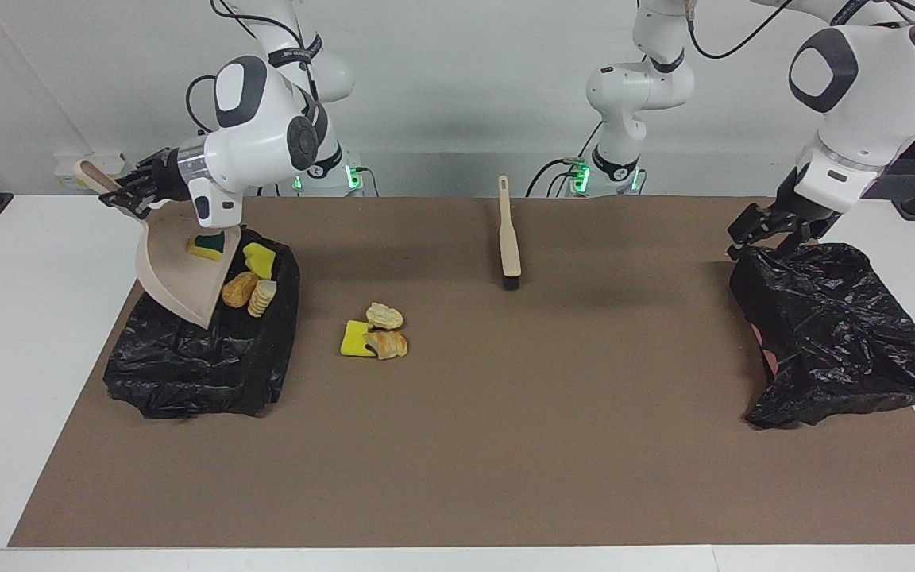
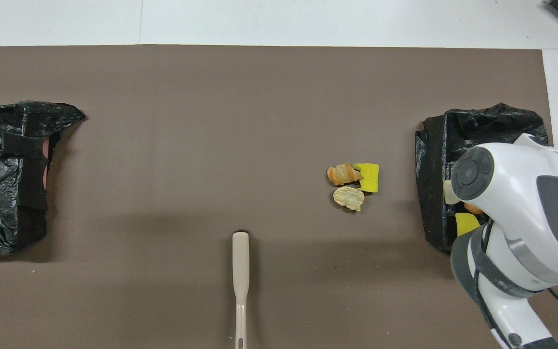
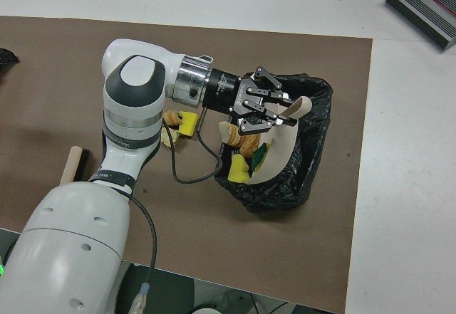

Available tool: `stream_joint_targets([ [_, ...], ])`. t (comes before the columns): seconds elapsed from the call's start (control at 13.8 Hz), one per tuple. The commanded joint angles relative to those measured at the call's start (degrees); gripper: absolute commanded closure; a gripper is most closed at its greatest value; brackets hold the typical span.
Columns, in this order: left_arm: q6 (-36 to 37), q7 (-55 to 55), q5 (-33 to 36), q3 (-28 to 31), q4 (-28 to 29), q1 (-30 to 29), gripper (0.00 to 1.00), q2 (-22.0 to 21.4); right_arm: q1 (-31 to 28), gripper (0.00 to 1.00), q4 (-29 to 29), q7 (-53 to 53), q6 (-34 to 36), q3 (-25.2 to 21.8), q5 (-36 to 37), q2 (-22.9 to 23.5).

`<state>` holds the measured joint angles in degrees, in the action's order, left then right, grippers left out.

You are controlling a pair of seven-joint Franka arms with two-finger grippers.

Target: Sweep and dump trash in bin

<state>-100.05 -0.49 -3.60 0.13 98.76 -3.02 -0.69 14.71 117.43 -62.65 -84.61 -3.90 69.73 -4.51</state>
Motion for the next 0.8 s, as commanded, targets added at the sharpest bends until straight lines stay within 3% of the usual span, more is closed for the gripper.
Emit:
stream_joint_targets([
  [0.0, 4.07, 0.14, 2.37, -0.75, -2.43, -0.41, 0.00, -0.88, 1.37, 1.00, 0.44, 0.25, 1.55, 0.12, 3.66, 1.08],
  [0.22, 6.53, 2.06, 2.81, -0.92, -2.17, 0.38, 0.00, -4.13, 4.43, 1.00, 0.52, -0.46, 4.44, 0.38, 4.97, 0.99],
  [0.43, 6.27, 3.04, 2.81, -1.10, -1.55, 0.47, 0.00, -4.67, 6.28, 1.00, 1.04, 1.82, 7.16, 0.38, 5.68, 3.80],
  [0.72, 6.36, 3.39, 2.81, -1.36, -0.94, 0.65, 0.00, -4.84, 8.39, 1.00, 0.43, 0.00, 8.92, 0.47, 9.53, 3.63],
])
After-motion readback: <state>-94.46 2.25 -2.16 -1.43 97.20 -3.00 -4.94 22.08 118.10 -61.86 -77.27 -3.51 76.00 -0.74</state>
